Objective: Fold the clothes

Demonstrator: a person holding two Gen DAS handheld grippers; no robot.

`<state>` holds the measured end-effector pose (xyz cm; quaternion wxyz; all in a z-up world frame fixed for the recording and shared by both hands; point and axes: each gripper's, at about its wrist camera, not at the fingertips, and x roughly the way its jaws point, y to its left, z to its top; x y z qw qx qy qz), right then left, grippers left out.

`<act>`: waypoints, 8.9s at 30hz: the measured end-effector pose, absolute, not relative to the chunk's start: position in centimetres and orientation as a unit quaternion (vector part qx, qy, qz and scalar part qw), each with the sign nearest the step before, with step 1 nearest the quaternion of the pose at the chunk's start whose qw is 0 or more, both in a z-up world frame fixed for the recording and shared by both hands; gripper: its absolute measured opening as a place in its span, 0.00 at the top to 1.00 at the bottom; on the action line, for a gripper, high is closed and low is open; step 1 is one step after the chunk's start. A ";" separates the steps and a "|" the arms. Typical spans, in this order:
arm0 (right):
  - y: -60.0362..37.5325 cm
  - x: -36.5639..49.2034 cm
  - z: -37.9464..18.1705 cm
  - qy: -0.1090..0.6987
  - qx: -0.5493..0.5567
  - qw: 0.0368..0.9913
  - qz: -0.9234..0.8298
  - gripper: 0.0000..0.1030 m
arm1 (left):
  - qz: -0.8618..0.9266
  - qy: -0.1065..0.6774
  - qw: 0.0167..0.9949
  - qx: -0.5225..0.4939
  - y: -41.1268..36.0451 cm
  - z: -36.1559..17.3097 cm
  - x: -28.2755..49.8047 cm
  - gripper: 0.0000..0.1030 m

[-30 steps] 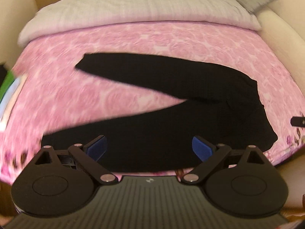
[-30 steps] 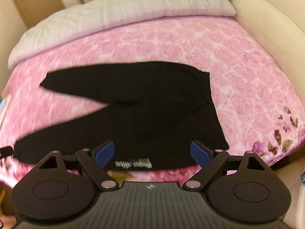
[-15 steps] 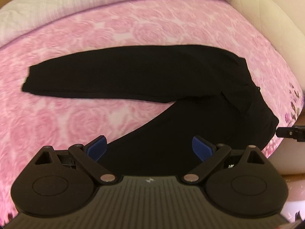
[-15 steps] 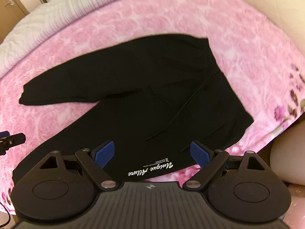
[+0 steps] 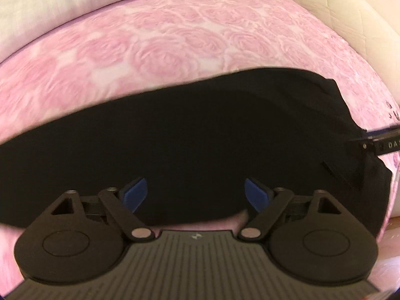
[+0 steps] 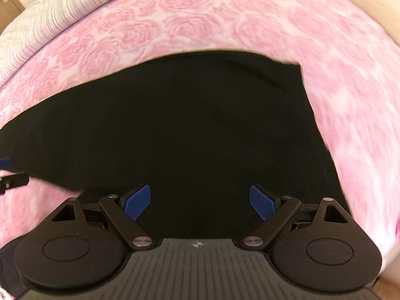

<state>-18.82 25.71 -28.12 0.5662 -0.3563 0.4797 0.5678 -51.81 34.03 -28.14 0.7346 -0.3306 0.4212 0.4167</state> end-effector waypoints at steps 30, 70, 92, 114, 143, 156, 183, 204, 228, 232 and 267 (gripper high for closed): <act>43.0 -13.2 -35.2 0.326 -0.469 0.463 0.678 0.96 | 0.372 0.494 0.765 -0.179 44.1 -32.6 -56.1 0.99; 5.5 -3.7 -31.7 0.632 0.002 0.673 0.385 0.63 | 0.509 0.201 0.587 -0.596 7.6 -31.0 -63.4 0.68; 7.3 -3.8 -29.0 0.530 -0.118 0.685 0.485 0.85 | 0.630 0.162 0.555 -0.518 6.5 -29.8 -64.6 0.97; 6.1 -2.5 -31.7 0.539 -0.169 0.677 0.472 0.84 | 0.665 0.224 0.533 -0.473 -0.5 -33.2 -60.8 0.95; 15.3 -39.3 -29.0 0.481 -0.335 0.454 0.671 0.54 | 0.680 0.246 0.457 -0.517 0.5 -29.8 -80.7 0.80; 21.3 -52.8 -31.9 0.583 -0.256 0.399 0.660 0.54 | 0.675 0.238 0.448 -0.535 3.0 -30.4 -91.5 0.70; 5.8 -62.0 -30.9 0.445 -0.415 0.257 0.751 0.58 | 0.621 0.028 0.444 -0.645 -4.6 -30.7 -93.6 0.66; 8.6 -41.3 -31.1 0.518 -0.305 0.562 0.568 0.53 | 0.668 -0.034 0.503 -0.547 -7.5 -29.5 -89.7 0.97; -2.1 -51.7 -28.5 0.172 -0.543 0.313 0.761 0.57 | 0.659 0.013 0.495 -0.566 -8.0 -32.7 -91.4 0.88; -4.5 -52.2 -29.4 0.123 -0.567 0.269 0.769 0.62 | 0.658 0.015 0.498 -0.564 -8.1 -32.7 -91.3 0.88; 0.5 -47.1 -27.3 0.252 -0.489 0.435 0.713 0.58 | 0.780 0.205 0.450 -0.383 -8.3 -26.2 -85.2 0.75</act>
